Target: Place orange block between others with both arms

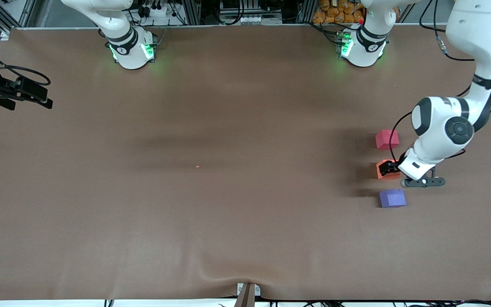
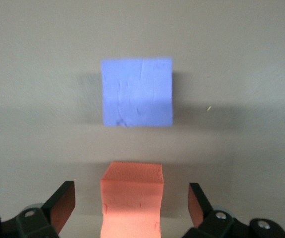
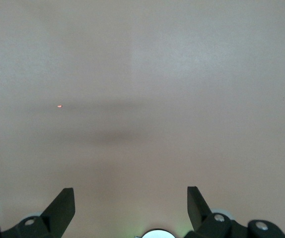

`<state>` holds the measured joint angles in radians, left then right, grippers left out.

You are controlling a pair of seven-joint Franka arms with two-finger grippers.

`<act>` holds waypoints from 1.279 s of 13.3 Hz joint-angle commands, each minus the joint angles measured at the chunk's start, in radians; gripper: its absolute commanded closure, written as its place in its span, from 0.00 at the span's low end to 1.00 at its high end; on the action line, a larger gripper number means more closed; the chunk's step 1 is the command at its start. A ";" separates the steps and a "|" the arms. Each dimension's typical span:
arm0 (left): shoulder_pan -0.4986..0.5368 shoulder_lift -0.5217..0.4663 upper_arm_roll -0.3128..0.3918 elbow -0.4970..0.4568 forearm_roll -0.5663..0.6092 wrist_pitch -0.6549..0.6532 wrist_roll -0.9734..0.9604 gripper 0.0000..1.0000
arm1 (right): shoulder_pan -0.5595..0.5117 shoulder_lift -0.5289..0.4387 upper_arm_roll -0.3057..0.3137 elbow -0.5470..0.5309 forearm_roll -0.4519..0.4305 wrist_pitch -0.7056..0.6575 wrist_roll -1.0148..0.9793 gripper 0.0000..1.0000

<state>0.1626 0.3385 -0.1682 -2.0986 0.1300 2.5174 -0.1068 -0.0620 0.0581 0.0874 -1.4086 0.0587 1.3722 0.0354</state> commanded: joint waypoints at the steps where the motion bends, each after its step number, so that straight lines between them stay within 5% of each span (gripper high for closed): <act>1: 0.005 -0.102 -0.036 0.063 0.019 -0.151 -0.013 0.00 | -0.006 -0.003 0.006 -0.003 0.012 -0.001 0.001 0.00; 10: 0.006 -0.156 -0.135 0.642 0.005 -0.877 -0.008 0.00 | -0.006 -0.001 0.008 -0.004 0.012 -0.001 0.001 0.00; 17: 0.021 -0.259 -0.140 0.641 -0.069 -0.954 0.009 0.00 | -0.006 -0.003 0.008 -0.003 0.013 -0.001 0.001 0.00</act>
<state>0.1654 0.0955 -0.3020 -1.4521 0.0905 1.5806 -0.1101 -0.0619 0.0594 0.0891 -1.4100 0.0588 1.3725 0.0354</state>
